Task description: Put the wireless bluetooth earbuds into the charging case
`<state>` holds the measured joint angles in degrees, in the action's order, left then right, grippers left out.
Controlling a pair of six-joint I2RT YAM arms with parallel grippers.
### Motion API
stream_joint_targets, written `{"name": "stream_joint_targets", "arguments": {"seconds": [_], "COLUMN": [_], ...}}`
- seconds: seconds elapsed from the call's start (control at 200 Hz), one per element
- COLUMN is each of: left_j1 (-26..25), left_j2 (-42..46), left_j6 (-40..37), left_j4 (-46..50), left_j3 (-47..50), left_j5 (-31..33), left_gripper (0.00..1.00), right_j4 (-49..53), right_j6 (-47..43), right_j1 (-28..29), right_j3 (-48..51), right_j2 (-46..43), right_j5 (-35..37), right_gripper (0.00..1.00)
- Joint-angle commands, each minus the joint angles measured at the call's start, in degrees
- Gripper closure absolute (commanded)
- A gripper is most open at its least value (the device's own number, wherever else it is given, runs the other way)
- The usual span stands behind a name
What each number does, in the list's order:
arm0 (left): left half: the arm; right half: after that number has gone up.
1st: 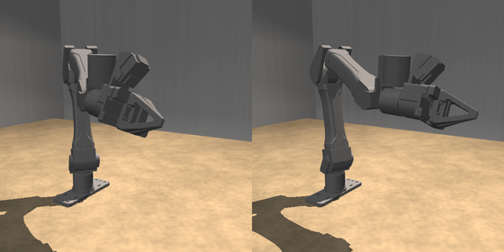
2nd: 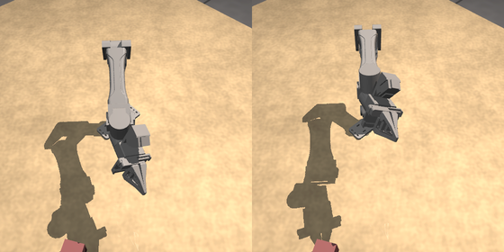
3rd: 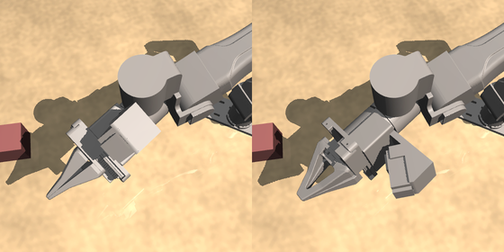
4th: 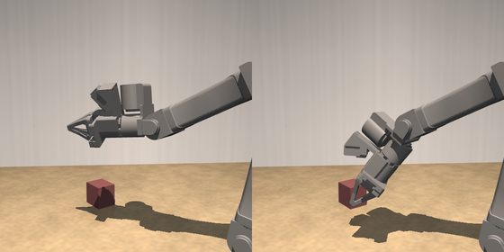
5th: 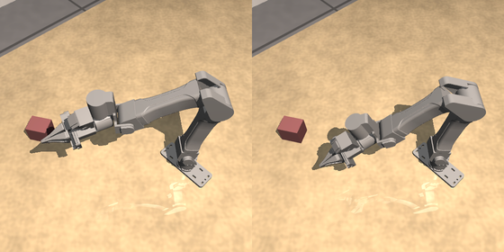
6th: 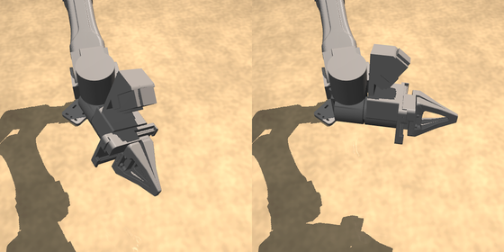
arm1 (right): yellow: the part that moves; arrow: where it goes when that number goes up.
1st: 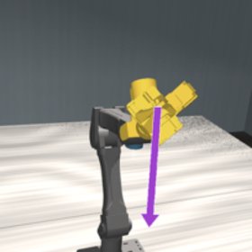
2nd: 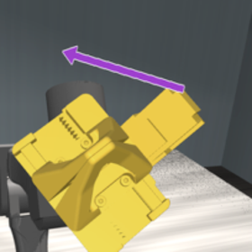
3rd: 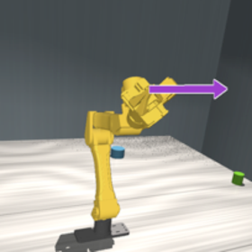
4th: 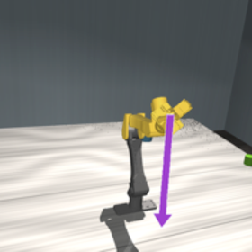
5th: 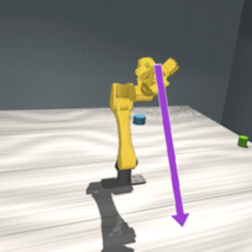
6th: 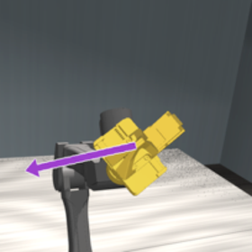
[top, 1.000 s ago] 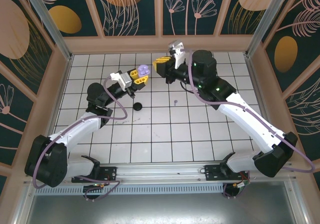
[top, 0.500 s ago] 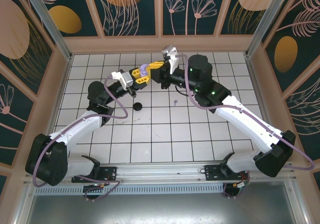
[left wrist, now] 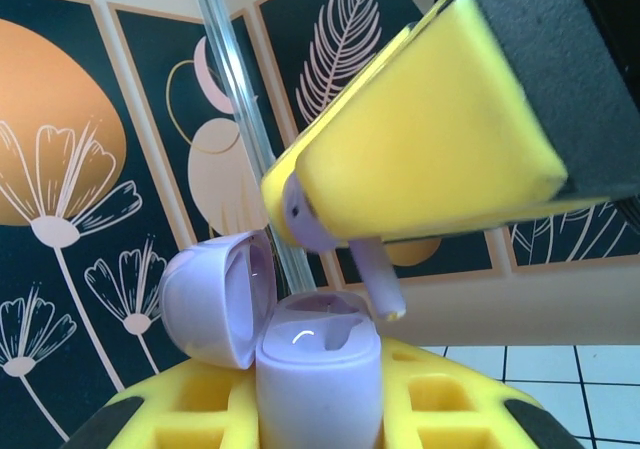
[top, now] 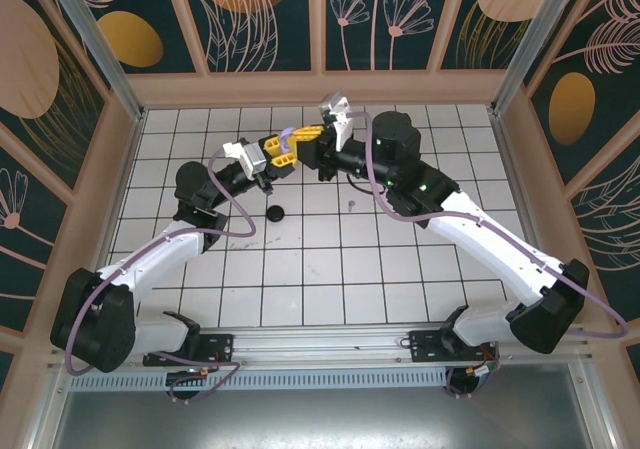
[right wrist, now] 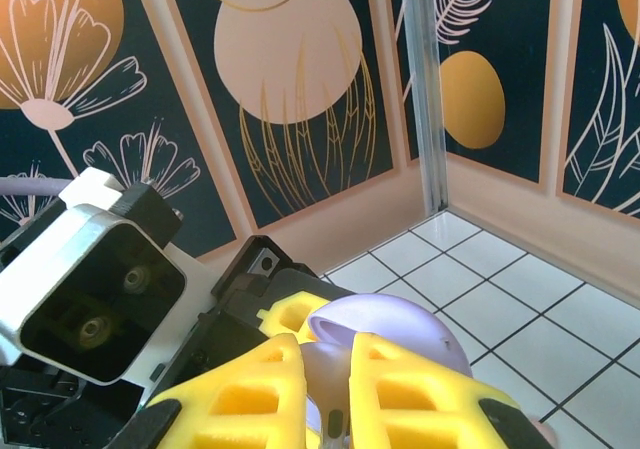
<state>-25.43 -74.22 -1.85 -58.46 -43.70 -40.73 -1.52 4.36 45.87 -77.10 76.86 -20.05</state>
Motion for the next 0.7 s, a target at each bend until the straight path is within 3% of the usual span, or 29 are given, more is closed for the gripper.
{"name": "stream_joint_targets", "arguments": {"seconds": [0.0,0.696], "left_j1": [-0.41,-0.50], "left_j2": [0.52,0.65], "left_j6": [0.91,0.19], "left_j4": [-0.74,0.17], "left_j3": [-1.65,-0.93], "left_j5": [-1.37,-1.28], "left_gripper": [1.00,1.00], "right_j4": [-2.16,-4.62], "right_j6": [-0.63,0.83], "right_j1": [0.63,0.78], "right_j3": [-1.31,-0.81], "right_j2": [1.00,-4.35], "right_j5": [-0.78,0.70], "right_gripper": [0.87,0.88]}}
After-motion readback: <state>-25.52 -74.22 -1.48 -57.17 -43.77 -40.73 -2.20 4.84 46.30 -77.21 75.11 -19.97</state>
